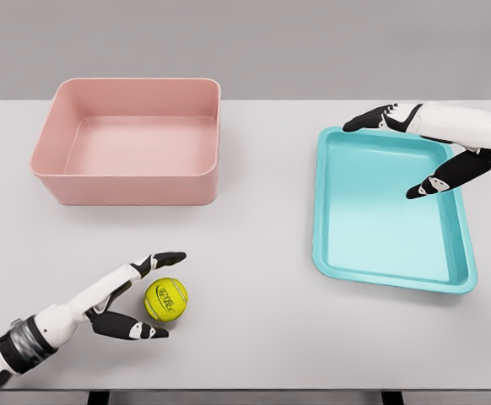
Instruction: Put the tennis from the blue tray into the pink basket with both arms
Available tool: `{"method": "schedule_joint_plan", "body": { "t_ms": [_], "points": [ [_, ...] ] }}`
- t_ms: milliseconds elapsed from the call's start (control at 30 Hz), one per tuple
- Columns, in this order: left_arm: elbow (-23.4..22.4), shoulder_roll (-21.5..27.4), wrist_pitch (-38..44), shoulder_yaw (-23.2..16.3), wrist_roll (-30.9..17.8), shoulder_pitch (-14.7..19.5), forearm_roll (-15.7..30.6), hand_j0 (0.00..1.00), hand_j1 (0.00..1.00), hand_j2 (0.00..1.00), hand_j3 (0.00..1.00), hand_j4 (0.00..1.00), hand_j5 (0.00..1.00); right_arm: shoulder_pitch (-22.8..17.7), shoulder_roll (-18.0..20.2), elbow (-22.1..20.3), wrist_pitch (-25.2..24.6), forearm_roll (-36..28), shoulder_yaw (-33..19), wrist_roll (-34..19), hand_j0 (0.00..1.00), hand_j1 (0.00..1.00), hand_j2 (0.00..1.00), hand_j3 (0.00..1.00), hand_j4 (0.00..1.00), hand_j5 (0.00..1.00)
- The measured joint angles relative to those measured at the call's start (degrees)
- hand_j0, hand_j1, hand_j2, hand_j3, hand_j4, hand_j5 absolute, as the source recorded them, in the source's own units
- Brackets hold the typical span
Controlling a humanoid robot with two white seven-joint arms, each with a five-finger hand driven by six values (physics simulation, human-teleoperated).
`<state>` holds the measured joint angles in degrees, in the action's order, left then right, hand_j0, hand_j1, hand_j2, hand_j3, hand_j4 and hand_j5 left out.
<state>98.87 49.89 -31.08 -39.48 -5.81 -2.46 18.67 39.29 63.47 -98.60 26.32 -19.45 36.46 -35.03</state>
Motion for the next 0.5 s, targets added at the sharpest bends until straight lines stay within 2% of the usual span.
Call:
{"method": "schedule_joint_plan", "body": {
  "t_ms": [400, 433, 500],
  "points": [
    [-0.8, -0.1, 0.4, -0.8, 0.0, 0.0, 0.0, 0.94, 0.94, 0.94, 0.94, 0.94, 0.94, 0.0, 0.0, 0.0, 0.0, 0.0, 0.1, 0.0, 1.00, 1.00, 1.00, 1.00, 1.00, 1.00],
    [-1.0, -0.1, 0.4, -0.8, 0.0, 0.0, 0.0, 0.92, 0.92, 0.92, 0.92, 0.92, 0.92, -0.1, 0.0, 0.0, 0.0, 0.1, 0.1, 0.0, 1.00, 1.00, 1.00, 1.00, 1.00, 1.00],
    [-1.2, -0.1, 0.4, -0.8, 0.0, -0.1, 0.0, 0.81, 0.81, 0.81, 0.81, 0.81, 0.81, -0.1, 0.0, 0.0, 0.0, 0.1, 0.1, 0.0, 1.00, 1.00, 1.00, 1.00, 1.00, 1.00]
  ]
}}
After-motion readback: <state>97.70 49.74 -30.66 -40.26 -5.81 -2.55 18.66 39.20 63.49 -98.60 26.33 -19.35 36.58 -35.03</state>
